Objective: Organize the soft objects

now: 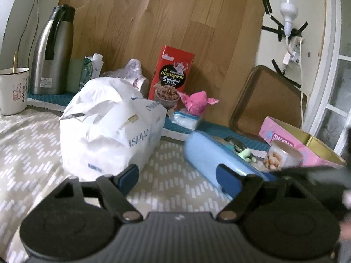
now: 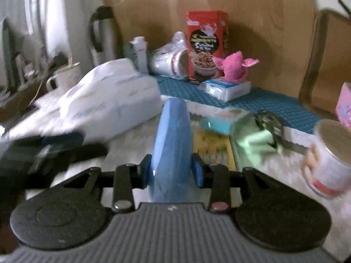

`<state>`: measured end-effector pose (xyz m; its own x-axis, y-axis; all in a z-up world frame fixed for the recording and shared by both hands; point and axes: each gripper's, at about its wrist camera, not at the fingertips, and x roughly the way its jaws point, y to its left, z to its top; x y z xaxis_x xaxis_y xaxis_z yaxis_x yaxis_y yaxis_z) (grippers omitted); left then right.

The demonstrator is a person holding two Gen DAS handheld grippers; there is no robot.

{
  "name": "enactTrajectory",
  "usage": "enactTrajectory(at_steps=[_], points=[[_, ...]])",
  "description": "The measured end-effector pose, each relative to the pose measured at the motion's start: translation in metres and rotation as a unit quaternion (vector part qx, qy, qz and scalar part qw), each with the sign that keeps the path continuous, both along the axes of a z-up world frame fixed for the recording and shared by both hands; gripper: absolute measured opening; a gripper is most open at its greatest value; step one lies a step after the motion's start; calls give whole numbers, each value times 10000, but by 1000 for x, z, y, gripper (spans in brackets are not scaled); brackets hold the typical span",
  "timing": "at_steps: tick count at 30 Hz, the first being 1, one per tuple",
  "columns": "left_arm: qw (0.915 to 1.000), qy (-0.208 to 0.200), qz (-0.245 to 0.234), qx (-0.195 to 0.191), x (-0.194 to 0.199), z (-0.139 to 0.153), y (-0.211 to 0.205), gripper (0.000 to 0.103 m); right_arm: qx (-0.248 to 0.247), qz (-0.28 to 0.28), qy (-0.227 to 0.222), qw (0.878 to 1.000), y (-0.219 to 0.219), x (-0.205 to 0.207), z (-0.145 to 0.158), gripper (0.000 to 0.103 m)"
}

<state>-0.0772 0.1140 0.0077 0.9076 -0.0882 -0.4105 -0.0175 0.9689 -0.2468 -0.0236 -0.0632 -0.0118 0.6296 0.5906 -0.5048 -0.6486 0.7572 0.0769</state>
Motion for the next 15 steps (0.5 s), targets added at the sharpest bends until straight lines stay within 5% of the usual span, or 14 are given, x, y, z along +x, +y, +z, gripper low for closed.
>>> enactTrajectory(at_steps=[7,10,15], points=[[9985,541,62,34,15,-5,0,82,-361,7,-785,9963,-36,-60,-11,42],[9967,802,95,-40,21,-9,2,83,-114,-74,-636,9979,-51,-66,-11,54],[9960,870,129,185,20,-9,-6,88,536,-289,-182,9980,-65,-72,-7,58]])
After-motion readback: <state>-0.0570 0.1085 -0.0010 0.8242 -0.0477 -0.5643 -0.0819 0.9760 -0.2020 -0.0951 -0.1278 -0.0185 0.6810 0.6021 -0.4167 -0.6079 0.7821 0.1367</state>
